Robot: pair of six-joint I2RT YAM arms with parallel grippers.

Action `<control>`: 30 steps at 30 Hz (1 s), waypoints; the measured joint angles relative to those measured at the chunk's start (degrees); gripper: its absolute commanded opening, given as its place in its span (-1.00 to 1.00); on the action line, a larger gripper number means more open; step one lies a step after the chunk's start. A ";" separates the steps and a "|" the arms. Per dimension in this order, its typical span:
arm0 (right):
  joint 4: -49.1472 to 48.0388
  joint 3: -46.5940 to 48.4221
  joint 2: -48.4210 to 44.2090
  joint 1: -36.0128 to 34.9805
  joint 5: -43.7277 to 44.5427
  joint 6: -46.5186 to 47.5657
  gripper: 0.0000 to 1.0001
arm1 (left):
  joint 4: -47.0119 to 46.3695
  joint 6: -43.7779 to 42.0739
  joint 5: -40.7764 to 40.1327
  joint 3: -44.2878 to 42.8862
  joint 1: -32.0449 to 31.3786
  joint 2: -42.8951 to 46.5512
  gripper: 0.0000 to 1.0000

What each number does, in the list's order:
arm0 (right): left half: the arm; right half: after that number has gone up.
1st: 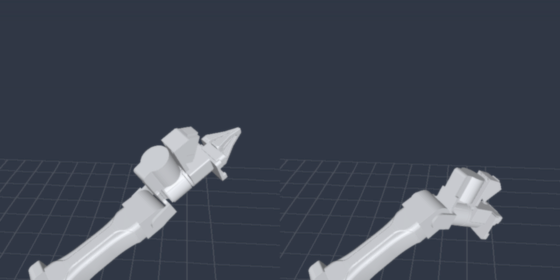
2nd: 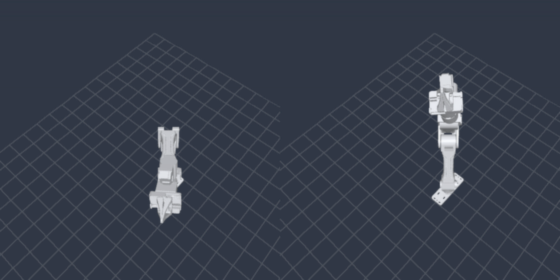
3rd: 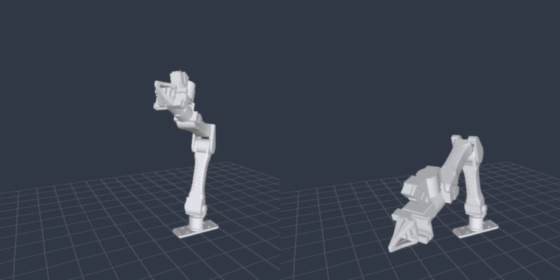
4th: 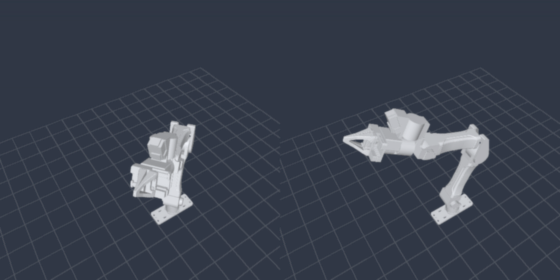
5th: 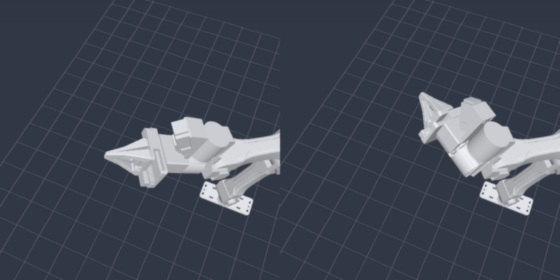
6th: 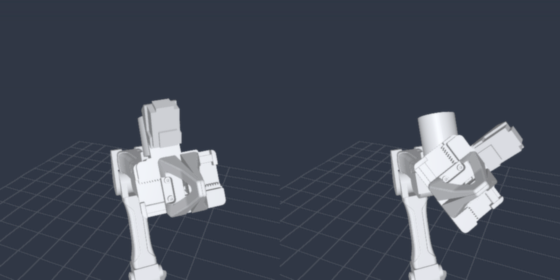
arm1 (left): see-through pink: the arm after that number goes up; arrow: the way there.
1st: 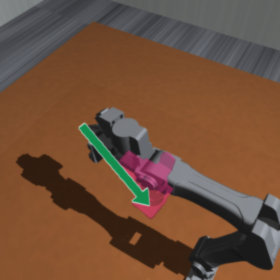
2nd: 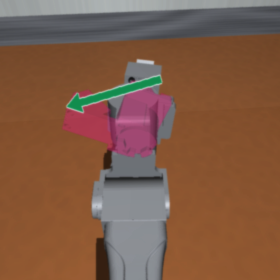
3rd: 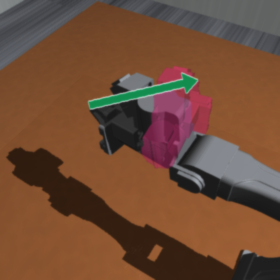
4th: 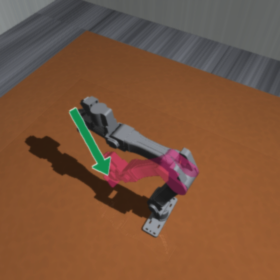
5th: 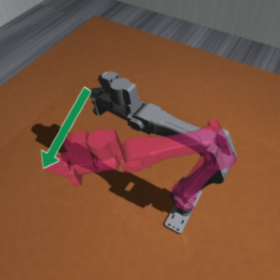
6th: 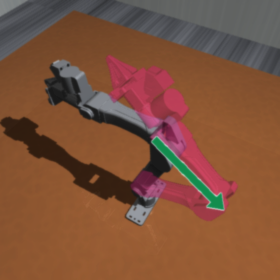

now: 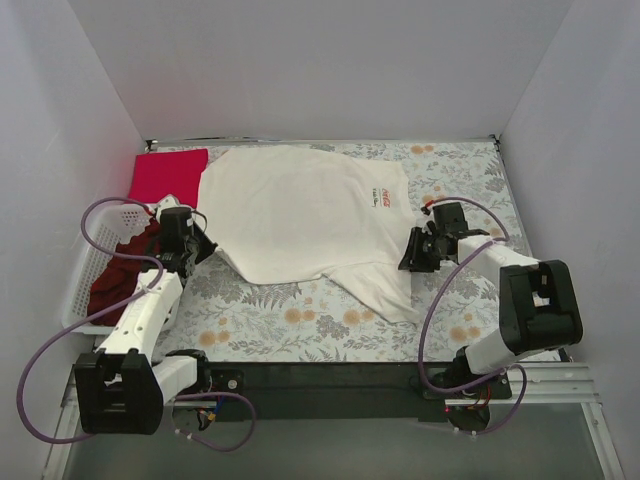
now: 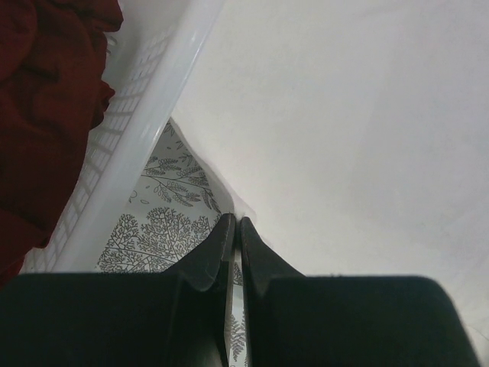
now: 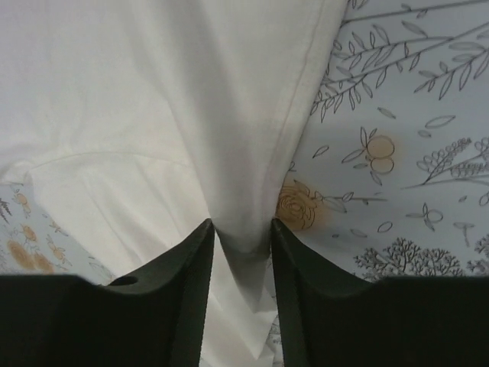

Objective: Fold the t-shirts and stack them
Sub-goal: Flatten the tshirt out

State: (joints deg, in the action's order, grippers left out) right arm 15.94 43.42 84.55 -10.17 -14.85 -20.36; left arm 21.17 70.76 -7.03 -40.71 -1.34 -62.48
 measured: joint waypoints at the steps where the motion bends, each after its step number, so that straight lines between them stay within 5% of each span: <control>1: -0.68 0.42 1.27 0.04 0.02 -0.28 -0.80 | -0.11 -0.02 0.00 0.00 0.00 -0.22 -1.00; 3: -1.25 1.88 3.61 0.55 0.55 0.00 -0.97 | -0.37 -0.02 -0.02 0.00 0.00 -0.63 -1.00; 7: -1.31 7.67 6.19 2.82 3.08 0.92 -0.96 | -0.96 -0.02 0.00 0.00 0.00 -1.84 -1.00; 12: -3.91 14.80 6.95 3.63 6.45 2.93 -0.04 | -2.60 -0.02 0.00 0.68 -0.02 -2.43 -1.00; 15: -4.09 15.10 6.91 3.63 7.41 3.85 0.08 | -3.65 -0.04 0.07 1.60 -0.09 -2.45 -1.00; 30: 7.48 1.68 -5.16 3.63 20.74 3.56 0.18 | -4.96 -0.28 2.10 2.45 -0.28 -2.45 -1.00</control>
State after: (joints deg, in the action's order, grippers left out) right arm 23.42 45.10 79.40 -6.55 5.89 -16.80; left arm 16.21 70.48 -4.93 -38.26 -1.63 -64.93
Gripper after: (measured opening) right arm 0.589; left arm 0.022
